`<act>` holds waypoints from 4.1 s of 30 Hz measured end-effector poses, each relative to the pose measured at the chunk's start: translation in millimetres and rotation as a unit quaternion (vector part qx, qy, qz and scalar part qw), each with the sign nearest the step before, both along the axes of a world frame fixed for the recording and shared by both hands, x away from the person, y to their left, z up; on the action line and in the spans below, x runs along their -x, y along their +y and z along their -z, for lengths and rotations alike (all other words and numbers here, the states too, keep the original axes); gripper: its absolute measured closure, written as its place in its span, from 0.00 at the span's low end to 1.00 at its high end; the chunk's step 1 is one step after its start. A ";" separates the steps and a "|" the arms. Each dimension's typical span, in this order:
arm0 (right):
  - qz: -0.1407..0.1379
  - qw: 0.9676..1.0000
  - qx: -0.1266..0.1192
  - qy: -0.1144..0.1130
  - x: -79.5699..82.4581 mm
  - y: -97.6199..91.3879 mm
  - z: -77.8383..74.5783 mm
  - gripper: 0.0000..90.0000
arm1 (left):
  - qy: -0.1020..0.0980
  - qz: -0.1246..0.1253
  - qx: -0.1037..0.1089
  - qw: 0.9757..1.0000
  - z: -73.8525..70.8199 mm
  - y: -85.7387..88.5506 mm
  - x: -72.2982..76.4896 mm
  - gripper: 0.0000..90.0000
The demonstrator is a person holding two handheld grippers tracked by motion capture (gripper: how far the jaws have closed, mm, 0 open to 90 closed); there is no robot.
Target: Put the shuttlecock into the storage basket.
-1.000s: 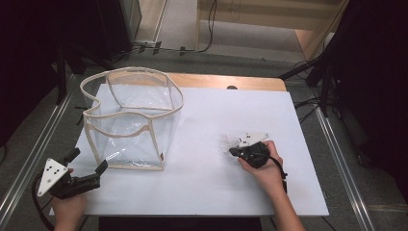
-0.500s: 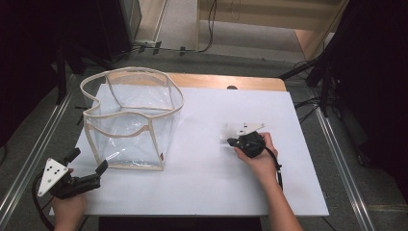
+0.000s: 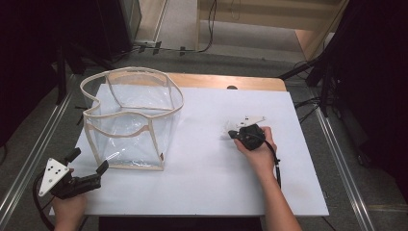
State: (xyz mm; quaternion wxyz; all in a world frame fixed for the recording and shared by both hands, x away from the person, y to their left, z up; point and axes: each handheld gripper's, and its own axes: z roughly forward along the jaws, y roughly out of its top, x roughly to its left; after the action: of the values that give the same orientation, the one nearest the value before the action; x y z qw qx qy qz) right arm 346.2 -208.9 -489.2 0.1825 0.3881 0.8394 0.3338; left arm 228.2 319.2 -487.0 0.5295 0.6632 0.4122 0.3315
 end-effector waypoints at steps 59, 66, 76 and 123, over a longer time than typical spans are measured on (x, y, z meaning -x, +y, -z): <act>0.032 0.994 0.047 0.095 -23.5 -33.6 -13.0 0.27 | 0.000 0.000 -0.002 1.000 0.0 -0.4 0.0 0.00; 0.042 0.992 0.065 0.101 -27.6 -31.6 -6.0 0.44 | 0.000 0.001 -0.002 1.000 0.0 -0.3 0.1 0.00; 0.041 0.991 0.075 0.100 -29.9 -26.3 -0.6 0.59 | 0.000 0.001 -0.002 1.000 0.0 -0.3 0.1 0.00; 0.027 0.999 -0.016 0.039 0.1 2.1 -22.4 0.70 | 0.001 0.001 0.000 1.000 0.0 -0.2 0.2 0.00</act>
State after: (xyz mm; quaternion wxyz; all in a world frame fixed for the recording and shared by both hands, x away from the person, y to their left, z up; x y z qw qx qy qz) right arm 346.1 -206.8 -466.8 0.1522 0.4261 0.8296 0.3271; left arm 227.9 319.0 -487.0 0.5295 0.6636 0.4123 0.3305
